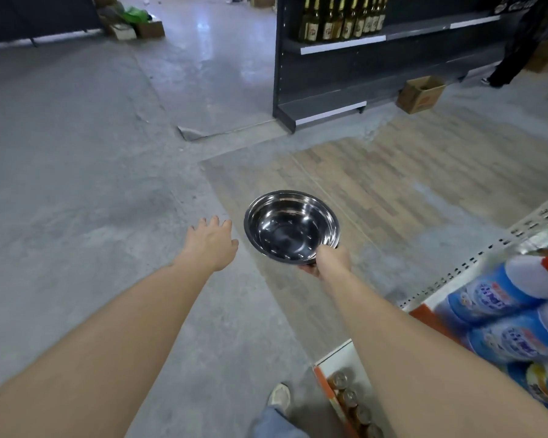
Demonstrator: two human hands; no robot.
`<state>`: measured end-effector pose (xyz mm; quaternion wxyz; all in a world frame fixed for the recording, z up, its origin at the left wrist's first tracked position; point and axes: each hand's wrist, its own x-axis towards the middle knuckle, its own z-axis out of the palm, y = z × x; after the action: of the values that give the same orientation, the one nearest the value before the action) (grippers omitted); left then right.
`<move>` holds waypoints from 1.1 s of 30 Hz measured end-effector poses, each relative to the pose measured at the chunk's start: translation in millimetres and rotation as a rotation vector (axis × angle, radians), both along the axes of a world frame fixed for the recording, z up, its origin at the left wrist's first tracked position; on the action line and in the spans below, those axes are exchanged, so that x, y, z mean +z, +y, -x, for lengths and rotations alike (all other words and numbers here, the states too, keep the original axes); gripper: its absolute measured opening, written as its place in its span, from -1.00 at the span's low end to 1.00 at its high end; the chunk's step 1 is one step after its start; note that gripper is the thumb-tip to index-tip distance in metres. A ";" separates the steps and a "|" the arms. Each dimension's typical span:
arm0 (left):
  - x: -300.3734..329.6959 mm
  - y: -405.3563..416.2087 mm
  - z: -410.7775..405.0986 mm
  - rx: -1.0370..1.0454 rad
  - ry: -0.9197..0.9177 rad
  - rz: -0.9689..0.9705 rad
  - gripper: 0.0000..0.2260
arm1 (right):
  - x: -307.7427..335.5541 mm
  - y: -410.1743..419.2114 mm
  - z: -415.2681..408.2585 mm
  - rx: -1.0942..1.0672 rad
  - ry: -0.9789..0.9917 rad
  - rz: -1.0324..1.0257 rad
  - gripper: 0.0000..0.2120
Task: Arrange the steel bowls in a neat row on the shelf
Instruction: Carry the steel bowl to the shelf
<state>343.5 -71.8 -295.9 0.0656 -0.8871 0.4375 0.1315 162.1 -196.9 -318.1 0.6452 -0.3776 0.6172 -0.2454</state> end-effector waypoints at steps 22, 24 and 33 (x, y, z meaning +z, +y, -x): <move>14.9 -321.8 -176.8 -0.180 -0.013 -0.017 -0.59 | 9.0 -297.0 -149.9 -0.160 -0.003 0.023 -0.55; 15.7 -353.9 -204.3 -0.185 -0.006 -0.038 -0.60 | 12.2 -325.3 -171.7 -0.186 -0.008 0.037 -0.55; 34.9 -496.3 -280.6 -0.286 -0.010 -0.038 -0.56 | 31.3 -449.5 -241.8 -0.266 -0.028 0.083 -0.56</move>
<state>624.2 -568.1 -261.0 0.1026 -0.8150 0.5565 0.1248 404.0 -646.3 -286.9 0.5994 -0.3153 0.6419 -0.3595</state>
